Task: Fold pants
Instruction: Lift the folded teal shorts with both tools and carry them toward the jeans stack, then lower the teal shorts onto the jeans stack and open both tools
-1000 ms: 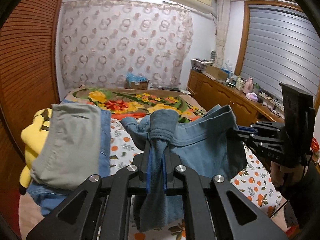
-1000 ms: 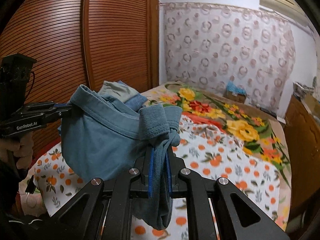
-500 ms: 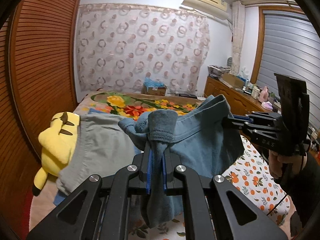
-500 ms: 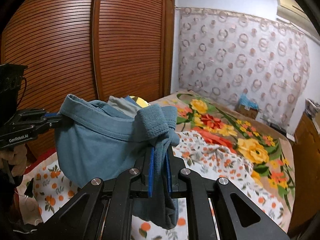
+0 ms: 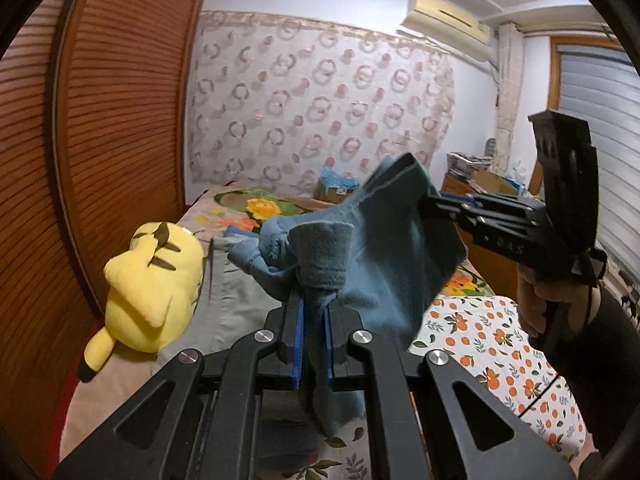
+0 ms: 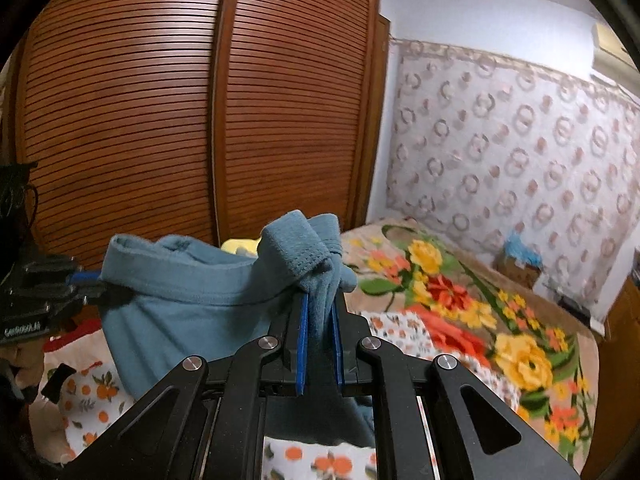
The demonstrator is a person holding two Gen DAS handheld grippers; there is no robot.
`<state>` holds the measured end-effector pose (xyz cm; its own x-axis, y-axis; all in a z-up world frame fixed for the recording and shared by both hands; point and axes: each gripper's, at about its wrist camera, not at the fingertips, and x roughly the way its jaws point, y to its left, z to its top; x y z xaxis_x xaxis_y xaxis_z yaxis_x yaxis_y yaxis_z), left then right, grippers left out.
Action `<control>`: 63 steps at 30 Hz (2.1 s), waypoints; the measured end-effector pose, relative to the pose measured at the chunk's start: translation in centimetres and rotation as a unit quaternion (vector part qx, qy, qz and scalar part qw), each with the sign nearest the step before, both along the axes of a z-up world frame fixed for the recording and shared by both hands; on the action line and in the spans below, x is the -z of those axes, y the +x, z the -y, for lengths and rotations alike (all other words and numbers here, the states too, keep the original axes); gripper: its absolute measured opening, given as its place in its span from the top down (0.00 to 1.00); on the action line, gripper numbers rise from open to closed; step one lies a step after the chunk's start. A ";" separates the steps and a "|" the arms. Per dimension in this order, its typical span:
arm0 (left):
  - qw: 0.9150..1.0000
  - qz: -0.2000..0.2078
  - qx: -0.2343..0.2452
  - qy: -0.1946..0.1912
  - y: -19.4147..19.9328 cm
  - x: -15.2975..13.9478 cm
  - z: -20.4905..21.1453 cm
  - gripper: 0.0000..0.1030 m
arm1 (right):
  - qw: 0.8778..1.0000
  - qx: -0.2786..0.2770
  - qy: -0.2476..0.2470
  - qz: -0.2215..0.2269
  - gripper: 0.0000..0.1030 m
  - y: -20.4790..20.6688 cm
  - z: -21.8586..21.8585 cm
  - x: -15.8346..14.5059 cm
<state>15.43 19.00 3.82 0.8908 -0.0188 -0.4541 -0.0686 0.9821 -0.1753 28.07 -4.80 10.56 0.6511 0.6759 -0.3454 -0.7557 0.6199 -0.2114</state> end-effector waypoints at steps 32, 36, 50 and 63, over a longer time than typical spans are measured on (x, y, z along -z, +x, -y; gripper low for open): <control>0.992 -0.044 -0.111 -0.039 -0.4 3.5 -3.8 0.66 | 0.992 -0.101 -0.044 -0.065 0.63 13.1 -9.0 1.3; 0.994 -0.026 -0.103 -0.019 -0.1 1.9 -3.4 0.66 | 0.992 -0.105 -0.014 -0.073 0.63 12.4 -6.0 0.3; 0.988 -0.121 -0.095 0.011 2.4 6.6 -3.5 0.66 | 0.988 -0.053 -0.063 -0.127 0.84 16.2 -7.3 3.3; 0.989 -0.120 -0.087 0.000 1.3 7.2 -3.4 0.65 | 0.990 -0.028 -0.031 -0.133 0.84 13.7 -7.0 3.0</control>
<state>16.76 22.45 -3.36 0.7470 0.1247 -0.6531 -0.2753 0.9521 -0.1331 41.79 2.19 7.58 0.4935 0.6813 -0.5406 -0.8231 0.5668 -0.0370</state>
